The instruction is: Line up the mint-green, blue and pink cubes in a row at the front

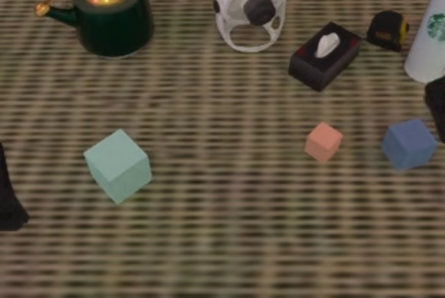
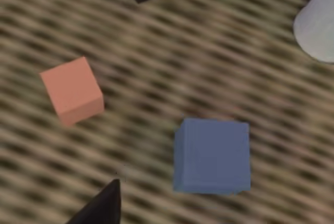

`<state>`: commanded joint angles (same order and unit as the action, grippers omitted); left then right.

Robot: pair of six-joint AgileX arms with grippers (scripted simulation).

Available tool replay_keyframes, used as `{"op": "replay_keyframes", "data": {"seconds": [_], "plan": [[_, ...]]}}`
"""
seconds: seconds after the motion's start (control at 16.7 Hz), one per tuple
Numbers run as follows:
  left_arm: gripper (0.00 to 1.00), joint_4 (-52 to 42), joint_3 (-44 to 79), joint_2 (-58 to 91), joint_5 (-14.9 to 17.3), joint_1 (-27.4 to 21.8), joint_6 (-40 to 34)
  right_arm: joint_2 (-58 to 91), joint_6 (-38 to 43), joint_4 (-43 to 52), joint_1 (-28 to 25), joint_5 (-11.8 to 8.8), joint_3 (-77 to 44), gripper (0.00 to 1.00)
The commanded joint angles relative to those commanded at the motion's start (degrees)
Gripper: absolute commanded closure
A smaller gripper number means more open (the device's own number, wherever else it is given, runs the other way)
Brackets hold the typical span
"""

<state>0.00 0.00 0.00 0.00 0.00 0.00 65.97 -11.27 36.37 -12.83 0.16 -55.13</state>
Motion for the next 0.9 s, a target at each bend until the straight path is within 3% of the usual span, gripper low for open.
{"op": "replay_keyframes", "data": {"seconds": [0.54, 0.9], "plan": [[0.0, 0.0, 0.0, 0.0, 0.0, 0.0, 0.0, 46.99, -8.2, 26.28, -9.43, -0.16, -39.02, 0.0], [0.0, 0.0, 0.0, 0.0, 0.0, 0.0, 0.0, 60.9, -10.71, 33.69, -12.27, 0.02, -52.11, 0.0]]}}
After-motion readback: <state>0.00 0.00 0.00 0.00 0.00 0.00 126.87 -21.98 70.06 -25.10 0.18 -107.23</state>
